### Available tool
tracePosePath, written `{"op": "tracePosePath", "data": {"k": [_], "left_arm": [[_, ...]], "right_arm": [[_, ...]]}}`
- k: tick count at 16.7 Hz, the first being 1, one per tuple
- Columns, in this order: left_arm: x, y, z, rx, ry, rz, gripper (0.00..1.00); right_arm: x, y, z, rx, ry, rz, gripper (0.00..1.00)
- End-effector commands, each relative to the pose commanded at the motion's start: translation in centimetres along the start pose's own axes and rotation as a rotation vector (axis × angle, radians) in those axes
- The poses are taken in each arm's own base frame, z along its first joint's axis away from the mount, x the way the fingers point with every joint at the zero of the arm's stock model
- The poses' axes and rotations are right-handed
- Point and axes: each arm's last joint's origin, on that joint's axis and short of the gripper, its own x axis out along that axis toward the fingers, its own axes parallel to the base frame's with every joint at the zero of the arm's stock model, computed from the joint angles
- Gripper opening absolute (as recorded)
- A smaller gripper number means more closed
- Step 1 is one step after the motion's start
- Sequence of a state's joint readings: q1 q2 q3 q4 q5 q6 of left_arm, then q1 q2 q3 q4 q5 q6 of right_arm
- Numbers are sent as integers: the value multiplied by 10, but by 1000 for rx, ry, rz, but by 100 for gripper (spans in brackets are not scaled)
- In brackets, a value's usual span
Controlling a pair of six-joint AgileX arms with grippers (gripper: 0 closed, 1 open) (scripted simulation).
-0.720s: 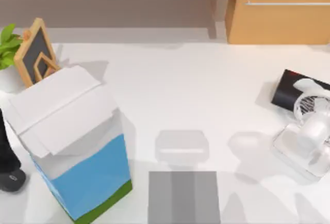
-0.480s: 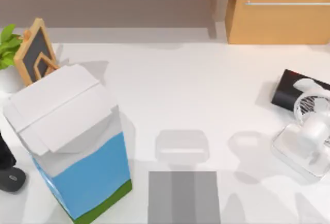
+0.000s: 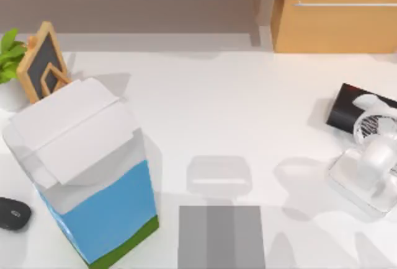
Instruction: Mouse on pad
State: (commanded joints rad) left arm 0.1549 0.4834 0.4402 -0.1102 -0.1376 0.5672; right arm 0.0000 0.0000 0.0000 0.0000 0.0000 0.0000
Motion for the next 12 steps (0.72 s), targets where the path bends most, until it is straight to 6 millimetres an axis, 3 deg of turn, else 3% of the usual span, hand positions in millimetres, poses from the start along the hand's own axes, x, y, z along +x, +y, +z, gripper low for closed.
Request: {"op": "tracePosePath", "data": {"k": [3, 6, 9, 12], "left_arm": [[28, 13, 25, 375, 162, -133, 100], [63, 9, 34, 766, 294, -419, 100], [93, -11, 24, 1068, 357, -812, 100], [110, -35, 7, 1232, 350, -1204, 100]], "right_arm": [[0, 0, 0, 0, 0, 0, 100], [0, 0, 0, 0, 0, 0, 100], [0, 0, 0, 0, 0, 0, 100], [0, 0, 0, 0, 0, 0, 100]]}}
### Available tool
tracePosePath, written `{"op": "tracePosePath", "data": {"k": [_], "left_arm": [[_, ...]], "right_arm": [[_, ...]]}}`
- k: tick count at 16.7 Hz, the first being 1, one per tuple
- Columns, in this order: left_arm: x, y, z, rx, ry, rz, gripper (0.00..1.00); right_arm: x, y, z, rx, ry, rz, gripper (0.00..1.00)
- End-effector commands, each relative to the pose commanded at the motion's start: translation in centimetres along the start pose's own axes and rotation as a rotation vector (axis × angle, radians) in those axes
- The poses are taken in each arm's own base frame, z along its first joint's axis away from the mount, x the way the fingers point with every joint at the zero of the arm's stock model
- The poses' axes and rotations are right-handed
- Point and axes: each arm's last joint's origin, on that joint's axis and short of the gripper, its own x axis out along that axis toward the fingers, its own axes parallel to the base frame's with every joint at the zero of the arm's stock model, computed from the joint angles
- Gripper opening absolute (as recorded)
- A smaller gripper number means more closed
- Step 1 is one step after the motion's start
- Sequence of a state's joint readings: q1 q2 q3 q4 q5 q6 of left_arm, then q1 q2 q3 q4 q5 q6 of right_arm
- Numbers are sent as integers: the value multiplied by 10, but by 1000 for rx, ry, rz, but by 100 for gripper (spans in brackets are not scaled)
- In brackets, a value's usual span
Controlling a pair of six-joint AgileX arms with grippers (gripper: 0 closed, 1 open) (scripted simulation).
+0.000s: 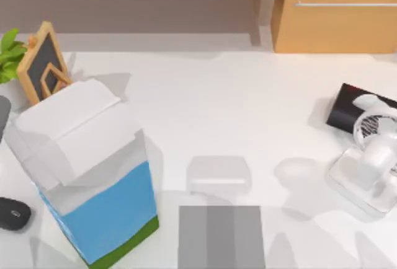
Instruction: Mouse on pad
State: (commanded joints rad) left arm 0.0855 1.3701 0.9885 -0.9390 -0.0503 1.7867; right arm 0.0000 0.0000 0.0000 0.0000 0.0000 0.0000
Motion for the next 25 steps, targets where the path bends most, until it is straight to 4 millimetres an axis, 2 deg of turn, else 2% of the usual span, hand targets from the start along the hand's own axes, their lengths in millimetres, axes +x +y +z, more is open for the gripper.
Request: {"op": "tracePosePath", "data": {"k": [4, 11, 13, 16, 21, 25], "left_arm": [[25, 2, 12, 174, -114, -214, 100], [29, 4, 11, 180, -120, -224, 100], [39, 11, 8, 182, -121, -227, 100], [66, 15, 5, 181, -122, -228, 100], [114, -11, 17, 183, -121, -226, 100], [123, -22, 23, 184, -123, -227, 100]], "right_arm": [[0, 0, 0, 0, 0, 0, 100], [0, 0, 0, 0, 0, 0, 100], [0, 0, 0, 0, 0, 0, 100], [0, 0, 0, 0, 0, 0, 100], [0, 0, 0, 0, 0, 0, 100], [0, 0, 0, 0, 0, 0, 100]]}}
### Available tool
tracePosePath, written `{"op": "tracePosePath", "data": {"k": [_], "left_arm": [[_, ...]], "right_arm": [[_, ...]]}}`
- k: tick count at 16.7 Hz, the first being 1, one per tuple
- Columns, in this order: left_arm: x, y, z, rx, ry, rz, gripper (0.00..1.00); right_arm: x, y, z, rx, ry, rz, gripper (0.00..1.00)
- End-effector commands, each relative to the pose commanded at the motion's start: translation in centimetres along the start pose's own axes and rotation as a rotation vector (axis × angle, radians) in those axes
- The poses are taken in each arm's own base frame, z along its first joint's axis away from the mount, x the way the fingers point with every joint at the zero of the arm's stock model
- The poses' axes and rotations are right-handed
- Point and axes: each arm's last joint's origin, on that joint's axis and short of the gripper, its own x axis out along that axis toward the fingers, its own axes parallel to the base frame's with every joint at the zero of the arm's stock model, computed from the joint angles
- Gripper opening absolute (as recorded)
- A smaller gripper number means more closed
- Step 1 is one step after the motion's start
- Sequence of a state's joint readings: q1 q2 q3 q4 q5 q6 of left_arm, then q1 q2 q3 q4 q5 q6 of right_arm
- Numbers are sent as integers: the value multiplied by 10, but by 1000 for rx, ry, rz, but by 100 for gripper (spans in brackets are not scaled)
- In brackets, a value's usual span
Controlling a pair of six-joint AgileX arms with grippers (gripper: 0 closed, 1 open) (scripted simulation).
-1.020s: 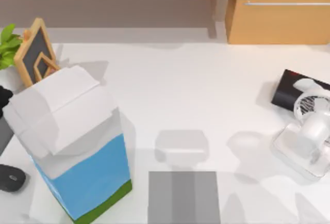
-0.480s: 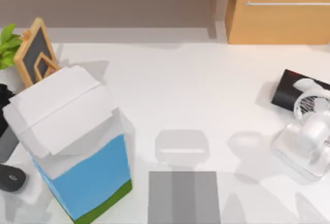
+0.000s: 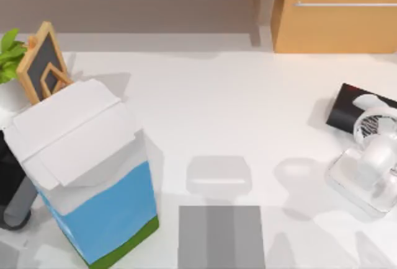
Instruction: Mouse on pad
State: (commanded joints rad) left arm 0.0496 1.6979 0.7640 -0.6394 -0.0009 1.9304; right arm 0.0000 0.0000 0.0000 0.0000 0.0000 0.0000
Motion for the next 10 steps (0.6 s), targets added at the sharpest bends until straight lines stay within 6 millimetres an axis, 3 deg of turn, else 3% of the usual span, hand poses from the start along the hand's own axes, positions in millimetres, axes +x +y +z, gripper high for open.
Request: {"op": "tracePosePath", "data": {"k": [3, 10], "left_arm": [[0, 0, 0, 0, 0, 0, 100], [0, 0, 0, 0, 0, 0, 47]], "right_arm": [[0, 0, 0, 0, 0, 0, 100], [0, 0, 0, 0, 0, 0, 100]]}}
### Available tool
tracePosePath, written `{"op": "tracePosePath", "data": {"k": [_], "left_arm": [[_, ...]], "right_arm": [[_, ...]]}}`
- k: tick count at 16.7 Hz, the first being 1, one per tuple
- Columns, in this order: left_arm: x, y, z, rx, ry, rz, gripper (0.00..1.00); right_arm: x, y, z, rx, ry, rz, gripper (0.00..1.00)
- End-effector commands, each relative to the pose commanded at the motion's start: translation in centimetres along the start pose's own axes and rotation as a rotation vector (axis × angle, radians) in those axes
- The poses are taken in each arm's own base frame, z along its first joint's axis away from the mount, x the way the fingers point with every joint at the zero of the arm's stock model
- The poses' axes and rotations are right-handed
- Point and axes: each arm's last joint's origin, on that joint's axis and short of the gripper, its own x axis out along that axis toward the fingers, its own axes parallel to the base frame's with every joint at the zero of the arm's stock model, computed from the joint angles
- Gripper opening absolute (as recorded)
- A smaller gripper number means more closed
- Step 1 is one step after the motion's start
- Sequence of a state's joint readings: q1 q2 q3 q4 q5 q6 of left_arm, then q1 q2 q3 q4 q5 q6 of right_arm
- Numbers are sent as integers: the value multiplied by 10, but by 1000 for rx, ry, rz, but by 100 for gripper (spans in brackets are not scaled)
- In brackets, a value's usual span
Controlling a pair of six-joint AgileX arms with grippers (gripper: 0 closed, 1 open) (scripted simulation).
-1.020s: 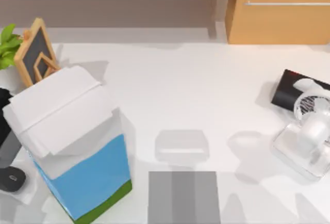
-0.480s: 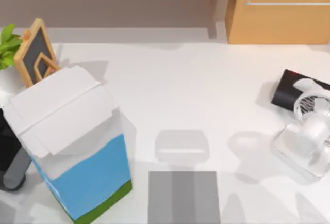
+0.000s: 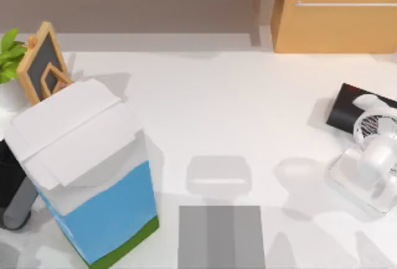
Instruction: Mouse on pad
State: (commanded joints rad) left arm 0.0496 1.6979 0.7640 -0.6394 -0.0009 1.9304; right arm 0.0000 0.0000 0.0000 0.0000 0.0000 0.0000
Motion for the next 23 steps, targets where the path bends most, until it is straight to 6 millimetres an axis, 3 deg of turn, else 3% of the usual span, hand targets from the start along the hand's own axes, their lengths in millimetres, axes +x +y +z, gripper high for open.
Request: {"op": "tracePosePath", "data": {"k": [6, 14, 15, 19, 23], "left_arm": [[0, 0, 0, 0, 0, 0, 2], [0, 0, 0, 0, 0, 0, 0], [-13, -1, -3, -19, 33, 2, 0], [-19, 2, -9, -19, 23, 6, 0], [-51, 6, -19, -17, 33, -8, 0]], "right_arm": [[0, 0, 0, 0, 0, 0, 100], [0, 0, 0, 0, 0, 0, 100], [0, 0, 0, 0, 0, 0, 100], [0, 0, 0, 0, 0, 0, 100], [0, 0, 0, 0, 0, 0, 100]]}}
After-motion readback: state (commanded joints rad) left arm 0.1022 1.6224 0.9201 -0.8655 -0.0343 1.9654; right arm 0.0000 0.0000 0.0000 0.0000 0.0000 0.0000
